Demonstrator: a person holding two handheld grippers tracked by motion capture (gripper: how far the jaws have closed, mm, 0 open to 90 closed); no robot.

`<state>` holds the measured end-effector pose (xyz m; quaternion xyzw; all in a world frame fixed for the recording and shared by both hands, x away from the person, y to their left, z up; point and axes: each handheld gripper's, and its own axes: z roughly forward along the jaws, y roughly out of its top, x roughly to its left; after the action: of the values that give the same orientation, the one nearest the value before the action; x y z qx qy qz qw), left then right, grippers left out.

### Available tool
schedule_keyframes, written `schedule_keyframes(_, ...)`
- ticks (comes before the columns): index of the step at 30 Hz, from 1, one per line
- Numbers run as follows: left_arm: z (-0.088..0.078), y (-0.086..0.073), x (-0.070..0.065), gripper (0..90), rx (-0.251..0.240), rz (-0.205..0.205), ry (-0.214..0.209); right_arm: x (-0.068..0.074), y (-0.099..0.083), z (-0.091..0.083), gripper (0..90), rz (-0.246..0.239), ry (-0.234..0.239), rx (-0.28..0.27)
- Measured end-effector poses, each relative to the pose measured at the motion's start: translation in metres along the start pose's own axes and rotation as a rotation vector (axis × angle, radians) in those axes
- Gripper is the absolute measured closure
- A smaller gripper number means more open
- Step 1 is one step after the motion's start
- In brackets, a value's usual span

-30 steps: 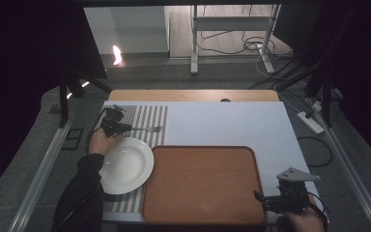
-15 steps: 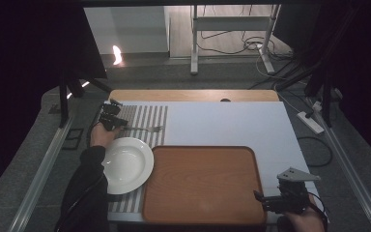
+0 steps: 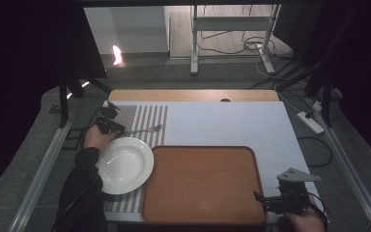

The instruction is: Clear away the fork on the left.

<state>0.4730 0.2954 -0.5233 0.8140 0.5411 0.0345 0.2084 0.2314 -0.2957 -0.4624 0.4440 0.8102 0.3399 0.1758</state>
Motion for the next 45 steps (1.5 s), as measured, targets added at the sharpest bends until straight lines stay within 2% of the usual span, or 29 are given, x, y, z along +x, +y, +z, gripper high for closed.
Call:
schedule_keyframes(3, -0.002, -0.004, -0.002, 89.3, 0.016, 0.012, -0.015, 0.000, 0.000, 0.000, 0.0, -0.002, 0.000, -0.001)
schedule_keyframes(5, -0.004, -0.006, -0.004, 89.4, 0.036, 0.037, -0.028, 0.000, 0.000, 0.000, 0.0, -0.004, 0.002, -0.001)
schedule_keyframes(10, -0.005, -0.008, -0.008, 89.4, 0.062, 0.053, -0.048, 0.000, 0.000, 0.000, 0.0, -0.006, 0.004, -0.002)
schedule_keyframes(12, -0.005, -0.009, -0.010, 89.4, 0.090, 0.073, -0.079, 0.000, 0.000, 0.000, 0.0, -0.007, 0.005, -0.002)
schedule_keyframes(17, -0.006, -0.009, -0.010, 89.4, 0.093, 0.079, -0.090, 0.001, 0.000, 0.000, 0.0, -0.009, 0.007, -0.001)
schedule_keyframes(18, -0.007, -0.008, -0.010, 89.4, 0.070, 0.076, -0.087, 0.001, 0.000, 0.000, 0.0, -0.010, 0.007, -0.002)
schedule_keyframes(19, -0.007, -0.008, -0.010, 89.3, 0.070, 0.076, -0.087, 0.001, 0.000, 0.000, 0.0, -0.010, 0.007, -0.002)
schedule_keyframes(20, -0.011, -0.006, -0.011, 89.1, 0.035, 0.074, -0.075, 0.001, 0.000, 0.000, 0.0, -0.010, 0.007, -0.003)
schedule_keyframes(24, -0.015, -0.002, -0.014, 67.6, -0.007, 0.081, -0.053, 0.001, 0.000, 0.000, 0.0, -0.010, 0.007, -0.003)
schedule_keyframes(25, -0.016, -0.001, -0.016, 67.6, -0.017, 0.090, -0.046, 0.001, 0.000, 0.000, 0.0, -0.010, 0.007, -0.003)
schedule_keyframes(27, -0.015, 0.002, -0.020, 58.1, -0.028, 0.104, -0.042, 0.001, 0.000, 0.000, 0.0, -0.010, 0.007, -0.002)
schedule_keyframes(28, -0.013, 0.005, -0.026, 46.6, -0.029, 0.123, -0.019, 0.001, 0.000, 0.000, 0.0, -0.010, 0.007, -0.002)
schedule_keyframes(29, -0.013, 0.005, -0.026, 39.8, -0.029, 0.123, -0.019, 0.001, 0.000, 0.000, 0.0, -0.010, 0.007, -0.002)
schedule_keyframes(30, -0.012, 0.007, -0.028, 39.8, -0.030, 0.133, -0.009, 0.001, 0.000, 0.000, 0.0, -0.010, 0.007, -0.002)
schedule_keyframes(32, -0.010, 0.011, -0.033, 23.9, -0.033, 0.141, -0.006, 0.001, 0.000, 0.000, 0.0, -0.010, 0.008, -0.002)
schedule_keyframes(33, -0.009, 0.013, -0.035, 23.9, -0.032, 0.144, -0.011, 0.001, 0.000, 0.000, 0.0, -0.011, 0.008, -0.001)
schedule_keyframes(34, -0.008, 0.014, -0.037, 16.9, -0.032, 0.150, -0.021, 0.001, 0.000, 0.000, 0.0, -0.011, 0.008, -0.001)
schedule_keyframes(35, -0.006, 0.016, -0.040, 16.9, -0.028, 0.155, -0.023, 0.001, 0.000, 0.000, 0.0, -0.011, 0.008, -0.001)
schedule_keyframes(37, -0.002, 0.019, -0.044, 8.8, -0.013, 0.175, -0.014, 0.001, 0.000, 0.000, 0.0, -0.011, 0.009, -0.001)
schedule_keyframes(38, 0.000, 0.020, -0.047, 8.8, -0.004, 0.184, -0.014, 0.001, 0.000, 0.000, 0.0, -0.011, 0.009, -0.001)
schedule_keyframes(40, 0.009, 0.024, -0.053, 1.8, 0.022, 0.209, -0.002, 0.001, 0.000, 0.000, 0.0, -0.013, 0.009, 0.000)
schedule_keyframes(41, 0.009, 0.024, -0.053, 0.9, 0.022, 0.209, -0.002, 0.001, 0.000, 0.000, 0.0, -0.013, 0.009, 0.000)
schedule_keyframes(42, 0.015, 0.026, -0.056, 0.0, 0.043, 0.226, 0.008, 0.001, 0.000, 0.000, 0.0, -0.015, 0.009, 0.001)
schedule_keyframes(43, 0.015, 0.026, -0.056, 0.0, 0.043, 0.226, 0.008, 0.001, 0.000, 0.000, 0.0, -0.015, 0.009, 0.001)
schedule_keyframes(45, 0.021, 0.028, -0.058, 0.0, 0.073, 0.242, 0.013, 0.001, 0.000, 0.000, 0.0, -0.014, 0.010, 0.000)
